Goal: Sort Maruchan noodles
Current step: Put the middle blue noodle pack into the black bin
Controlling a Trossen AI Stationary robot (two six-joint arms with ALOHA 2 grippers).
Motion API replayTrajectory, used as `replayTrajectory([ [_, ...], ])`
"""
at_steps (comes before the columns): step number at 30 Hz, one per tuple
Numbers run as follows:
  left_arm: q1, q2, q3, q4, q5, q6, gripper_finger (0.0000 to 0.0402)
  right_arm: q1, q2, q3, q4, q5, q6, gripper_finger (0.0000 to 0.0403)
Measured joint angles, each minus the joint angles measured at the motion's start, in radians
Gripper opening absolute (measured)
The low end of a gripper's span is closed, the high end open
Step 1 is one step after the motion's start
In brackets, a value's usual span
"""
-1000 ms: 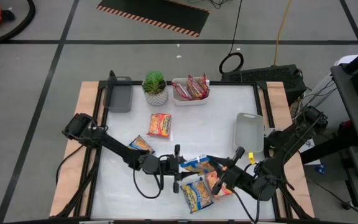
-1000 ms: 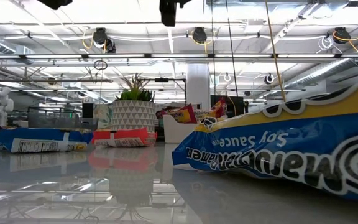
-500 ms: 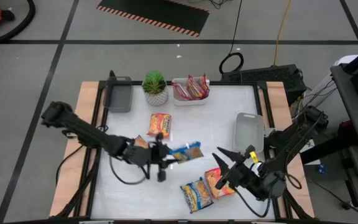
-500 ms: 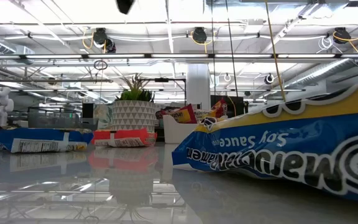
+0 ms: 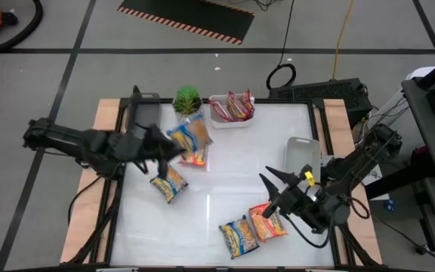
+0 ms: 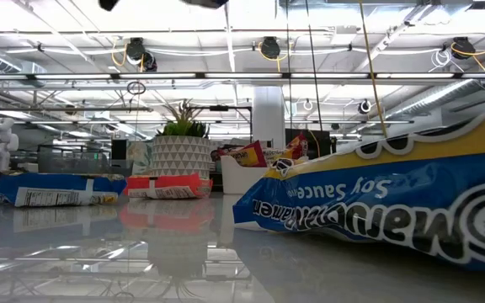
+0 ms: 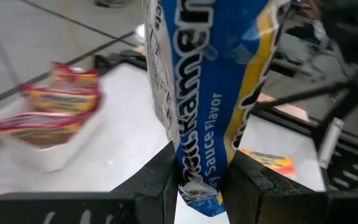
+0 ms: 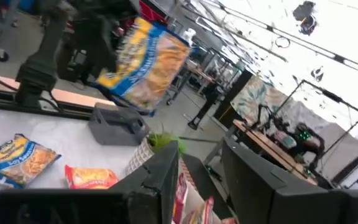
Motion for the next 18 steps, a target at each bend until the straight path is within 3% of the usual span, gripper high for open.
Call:
replayTrajectory([
  [7, 0.176, -0.145, 0.041, -0.278, 0.008, 0.001, 0.0103, -0.067, 0.001, -0.049, 0.0, -0.064, -0.025, 0.0117],
  [13, 0.359, -0.101, 0.209, -0.578, 0.008, 0.104, 0.0103, -0.119, -0.005, -0.071, 0.001, -0.063, -0.032, 0.0116],
  [18, 0.502, -0.032, 0.309, -0.728, 0.009, 0.241, 0.0103, -0.145, -0.006, -0.073, 0.004, -0.064, -0.049, 0.0116],
])
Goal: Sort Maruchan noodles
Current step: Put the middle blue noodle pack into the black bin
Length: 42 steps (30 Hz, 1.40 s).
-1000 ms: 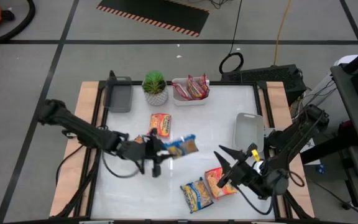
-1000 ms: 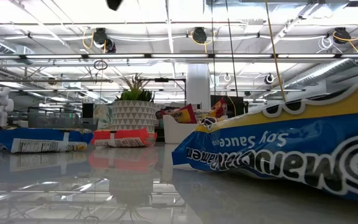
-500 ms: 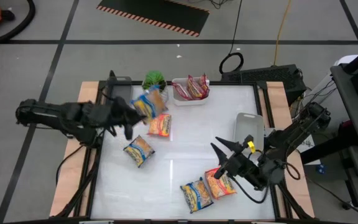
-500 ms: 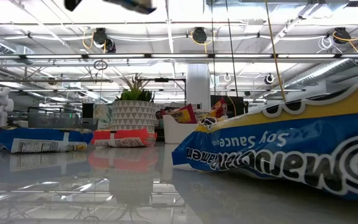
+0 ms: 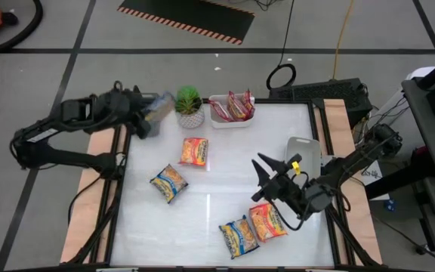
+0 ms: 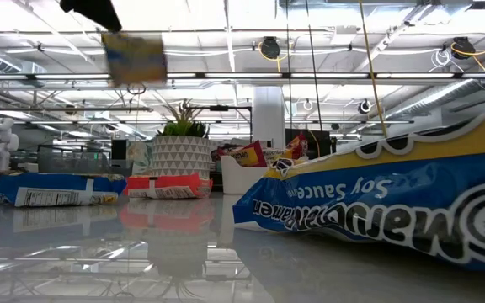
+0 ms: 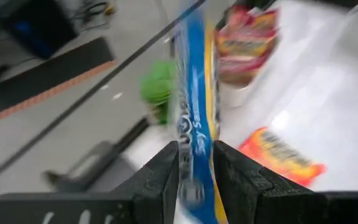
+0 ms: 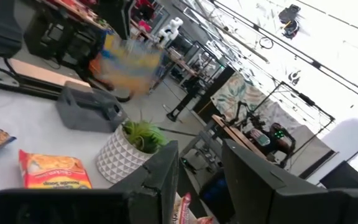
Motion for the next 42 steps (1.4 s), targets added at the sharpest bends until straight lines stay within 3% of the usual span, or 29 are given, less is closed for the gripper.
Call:
replayTrajectory([
  [7, 0.157, 0.078, 0.013, -0.138, 0.014, 0.13, 0.0103, -0.011, 0.0, 0.0, 0.039, -0.001, -0.037, 0.0116],
  [12, 0.207, 0.126, -0.037, -0.174, 0.117, 0.135, 0.0094, -0.011, -0.002, 0.0, 0.043, -0.026, -0.051, 0.0116],
  [17, 0.202, 0.137, -0.1, -0.174, 0.184, 0.079, 0.0093, -0.011, -0.002, -0.001, 0.042, -0.025, -0.054, 0.0116],
  [24, 0.219, 0.134, -0.21, -0.174, 0.197, -0.038, 0.0095, 0.008, -0.001, -0.001, 0.034, -0.023, -0.055, 0.0116],
  [28, 0.256, 0.148, -0.283, -0.172, 0.262, -0.061, 0.0137, 0.016, -0.001, -0.001, 0.034, -0.022, -0.053, 0.0116],
  [36, 0.294, 0.189, -0.404, -0.077, 0.261, -0.018, 0.0281, 0.03, -0.001, -0.001, 0.034, -0.023, -0.023, 0.0116],
  [42, 0.297, 0.197, -0.427, 0.026, 0.261, 0.061, 0.0315, 0.031, -0.001, -0.001, 0.035, -0.023, -0.023, 0.0116],
])
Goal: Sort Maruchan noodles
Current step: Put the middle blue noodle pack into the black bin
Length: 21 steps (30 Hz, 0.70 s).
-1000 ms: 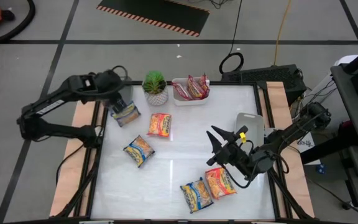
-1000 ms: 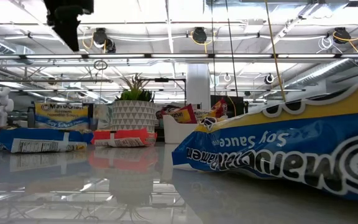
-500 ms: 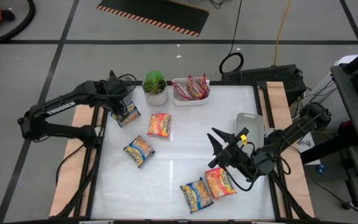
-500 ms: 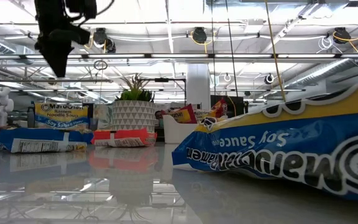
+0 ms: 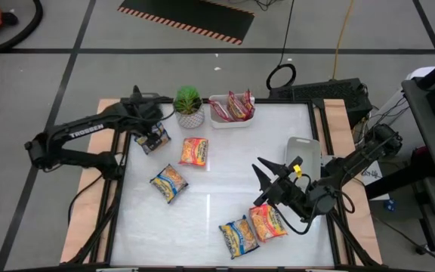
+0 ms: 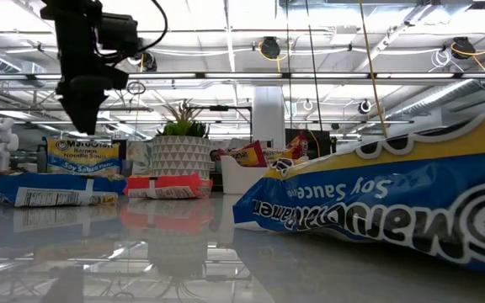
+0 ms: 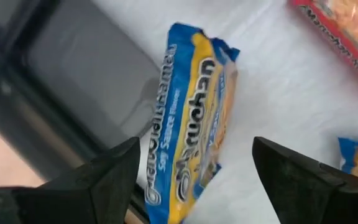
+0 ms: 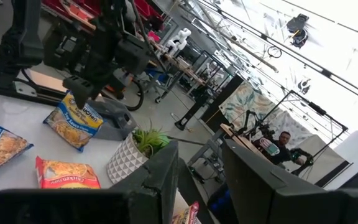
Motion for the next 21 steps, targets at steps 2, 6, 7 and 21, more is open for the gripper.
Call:
replayTrajectory([
  [2, 0.014, 0.005, -0.002, 0.037, 0.001, 0.065, 0.0316, -0.002, 0.0, 0.0, 0.0, 0.0, -0.006, 0.0116],
  [6, 0.058, 0.041, -0.002, 0.074, 0.019, 0.14, 0.0317, -0.005, 0.0, 0.0, 0.0, 0.0, -0.009, 0.0116],
  [7, 0.066, 0.055, -0.002, 0.079, 0.031, 0.154, 0.0317, -0.005, 0.0, 0.0, 0.0, 0.0, -0.009, 0.0116],
  [21, 0.086, 0.221, -0.002, 0.148, 0.096, 0.28, 0.0274, -0.005, 0.0, 0.0, 0.0, -0.001, -0.013, 0.0116],
])
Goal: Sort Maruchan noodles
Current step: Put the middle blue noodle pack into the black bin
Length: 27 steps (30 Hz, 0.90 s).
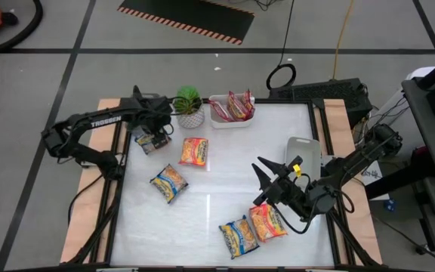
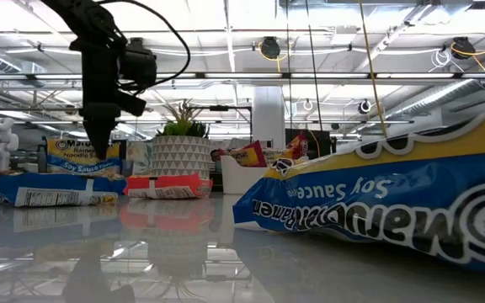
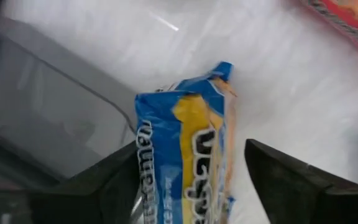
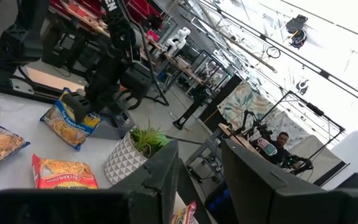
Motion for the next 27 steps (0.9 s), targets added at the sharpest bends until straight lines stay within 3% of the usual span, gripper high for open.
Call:
replayTrajectory([
  [9, -0.001, 0.001, 0.001, -0.007, 0.041, 0.068, 0.0126, 0.0, 0.0, 0.0, 0.0, 0.0, -0.007, 0.0116],
  [17, -0.005, -0.015, 0.016, -0.042, 0.042, 0.083, 0.0124, 0.0, 0.0, 0.0, 0.0, 0.0, -0.007, 0.0116],
  [27, -0.033, -0.041, 0.159, -0.194, 0.076, 0.054, 0.0124, -0.005, 0.0, 0.0, 0.0, 0.0, -0.021, 0.0116],
])
